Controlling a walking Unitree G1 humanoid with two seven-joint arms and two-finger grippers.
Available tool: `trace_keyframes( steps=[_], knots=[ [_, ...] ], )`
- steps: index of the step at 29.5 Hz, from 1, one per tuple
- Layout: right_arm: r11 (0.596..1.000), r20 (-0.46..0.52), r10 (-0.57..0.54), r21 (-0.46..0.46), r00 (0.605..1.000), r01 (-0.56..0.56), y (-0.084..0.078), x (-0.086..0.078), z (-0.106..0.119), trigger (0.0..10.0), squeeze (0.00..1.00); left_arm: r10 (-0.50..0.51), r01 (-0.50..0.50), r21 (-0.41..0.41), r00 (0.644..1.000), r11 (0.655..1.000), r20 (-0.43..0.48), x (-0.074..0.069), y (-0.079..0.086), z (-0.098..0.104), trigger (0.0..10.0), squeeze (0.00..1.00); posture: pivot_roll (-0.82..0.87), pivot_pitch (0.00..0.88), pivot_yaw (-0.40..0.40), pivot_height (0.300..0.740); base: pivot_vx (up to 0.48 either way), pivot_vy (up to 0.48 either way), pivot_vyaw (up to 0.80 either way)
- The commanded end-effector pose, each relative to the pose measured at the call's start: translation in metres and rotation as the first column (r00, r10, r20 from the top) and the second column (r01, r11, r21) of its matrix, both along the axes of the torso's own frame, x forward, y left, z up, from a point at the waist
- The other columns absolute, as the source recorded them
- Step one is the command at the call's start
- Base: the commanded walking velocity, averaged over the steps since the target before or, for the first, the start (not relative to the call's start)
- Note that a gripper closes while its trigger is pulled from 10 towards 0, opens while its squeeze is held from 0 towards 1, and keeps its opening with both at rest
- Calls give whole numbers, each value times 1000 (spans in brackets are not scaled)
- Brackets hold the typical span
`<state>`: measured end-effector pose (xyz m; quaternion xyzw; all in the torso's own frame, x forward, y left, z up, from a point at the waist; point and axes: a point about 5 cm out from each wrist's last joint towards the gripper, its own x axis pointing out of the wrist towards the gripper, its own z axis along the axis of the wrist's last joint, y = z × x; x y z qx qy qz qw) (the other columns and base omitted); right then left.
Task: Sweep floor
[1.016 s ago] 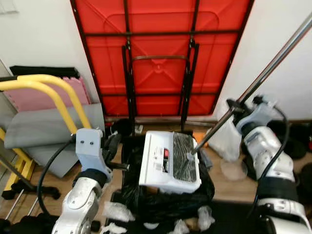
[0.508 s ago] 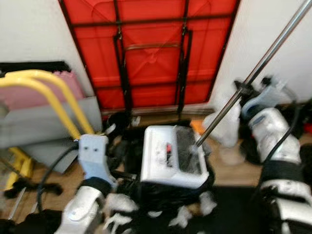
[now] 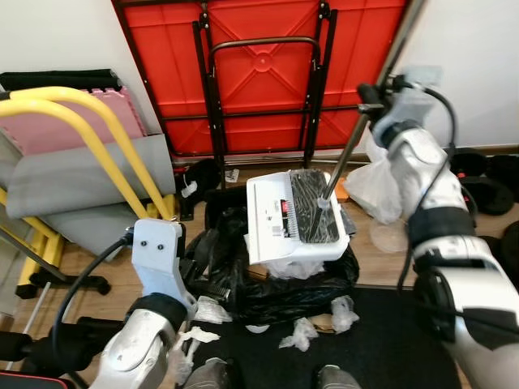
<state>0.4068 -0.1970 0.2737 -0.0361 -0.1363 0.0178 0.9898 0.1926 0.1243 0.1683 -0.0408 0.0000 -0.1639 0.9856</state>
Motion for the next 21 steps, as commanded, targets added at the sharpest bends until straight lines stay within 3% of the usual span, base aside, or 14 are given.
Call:
trace_keyframes(
  steps=[1,4,5,7,8,9,11,12,14,17,21],
  knots=[
    [999,101,-8,-47,995,13,6,1,25,10000,0,10,-10,16,1000,1000,-22,-3,2,-2,10000,0,-53,227,1,740,0,0,0],
    [995,114,-2,-104,993,14,16,4,31,10000,0,10,-10,16,1000,1000,-25,-5,2,-2,10000,0,-45,231,-1,740,0,0,0],
    [988,129,8,-155,992,12,27,7,39,10000,0,11,-11,18,1000,1000,-28,-7,2,-1,10000,0,-41,236,-1,740,0,0,0],
    [988,129,8,-155,992,12,27,7,39,10000,0,11,-11,18,1000,1000,-28,-7,2,-1,10000,0,-41,236,-1,740,0,0,0],
    [966,151,7,-257,989,32,39,9,46,10000,0,13,-12,20,999,1000,-32,-8,2,-1,10000,0,-42,244,-4,740,0,0,0],
    [966,151,7,-257,989,32,39,9,46,10000,0,13,-12,20,999,1000,-32,-8,2,-1,10000,0,-42,244,-4,740,0,0,0],
    [915,195,29,-401,980,53,62,10,58,10000,0,17,-16,17,999,1000,-35,-12,2,1,10000,0,-38,258,-8,740,0,0,0],
    [915,195,29,-401,980,53,62,10,58,10000,0,17,-16,17,999,1000,-35,-12,2,1,10000,0,-38,258,-8,740,0,0,0],
    [862,231,77,-505,970,52,85,9,64,10000,0,20,-19,12,999,1000,-37,-16,1,3,10000,0,-33,272,-13,740,0,0,0],
    [844,237,95,-535,967,49,95,9,66,10000,0,23,-22,9,999,1000,-38,-17,1,4,10000,0,-33,277,-15,740,0,0,0],
    [841,240,92,-538,966,53,97,9,66,10000,0,25,-24,8,999,1000,-39,-18,1,4,10000,0,-33,278,-16,740,0,0,0]
  ],
)
